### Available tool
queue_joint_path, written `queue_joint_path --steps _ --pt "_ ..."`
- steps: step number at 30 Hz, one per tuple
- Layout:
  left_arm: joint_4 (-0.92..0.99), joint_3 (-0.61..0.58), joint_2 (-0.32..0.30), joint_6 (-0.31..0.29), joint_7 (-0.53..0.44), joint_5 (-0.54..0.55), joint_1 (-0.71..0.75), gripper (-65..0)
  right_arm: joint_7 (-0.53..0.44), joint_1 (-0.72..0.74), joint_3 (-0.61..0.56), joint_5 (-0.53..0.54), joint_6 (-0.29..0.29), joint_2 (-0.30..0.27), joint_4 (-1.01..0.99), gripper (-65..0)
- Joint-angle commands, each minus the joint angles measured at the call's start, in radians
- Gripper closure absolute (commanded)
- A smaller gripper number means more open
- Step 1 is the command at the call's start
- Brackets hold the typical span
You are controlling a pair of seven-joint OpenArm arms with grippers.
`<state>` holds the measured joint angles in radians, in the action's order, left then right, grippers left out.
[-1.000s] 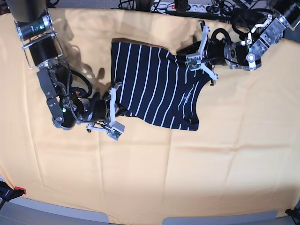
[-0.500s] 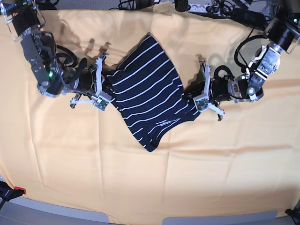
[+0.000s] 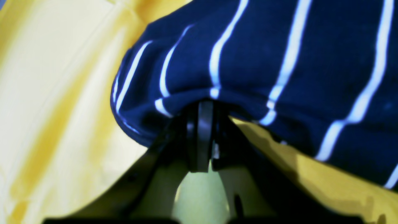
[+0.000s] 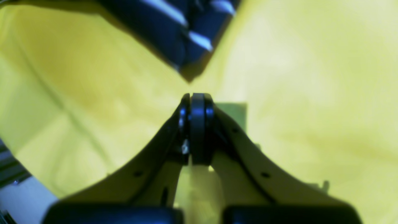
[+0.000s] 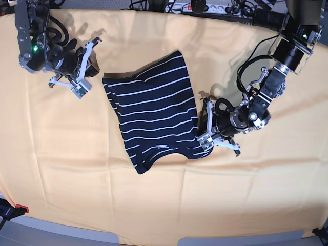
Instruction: Fold the T-shirt properly
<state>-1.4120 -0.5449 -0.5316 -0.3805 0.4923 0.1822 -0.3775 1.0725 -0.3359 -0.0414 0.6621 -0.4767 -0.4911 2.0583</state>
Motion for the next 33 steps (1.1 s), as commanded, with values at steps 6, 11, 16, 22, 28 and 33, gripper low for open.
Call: queue_joint_path --steps 6,11,16,22,28,33 --pt "-0.124 0.050 -0.063 0.071 0.222 0.152 -0.068 0.0 -0.124 0.021 0.141 -0.028 -0.004 0.047 0.048 0.0" --pt "-0.309 0.270 -0.191 -0.059 0.274 0.396 0.022 0.0 -0.141 0.076 0.153 -0.029 -0.080 0.042 0.028 0.0" --pt "-0.357 0.537 -0.236 -0.194 0.318 0.639 0.134 0.0 -0.146 0.177 0.125 0.041 -0.161 0.042 -0.097 0.0" --pt "-0.357 0.819 -0.246 -0.277 0.385 0.847 0.307 0.0 -0.145 0.269 0.006 0.051 -0.201 0.047 -0.277 0.0" --pt "-0.357 1.019 -0.252 -0.305 0.478 1.007 0.392 0.0 -0.089 0.298 -0.095 0.181 -0.221 0.048 -0.277 0.0" --pt "-0.357 1.052 -0.255 -0.309 0.481 1.013 0.469 0.0 0.077 0.260 -0.102 0.369 -0.221 0.047 -0.225 0.0"
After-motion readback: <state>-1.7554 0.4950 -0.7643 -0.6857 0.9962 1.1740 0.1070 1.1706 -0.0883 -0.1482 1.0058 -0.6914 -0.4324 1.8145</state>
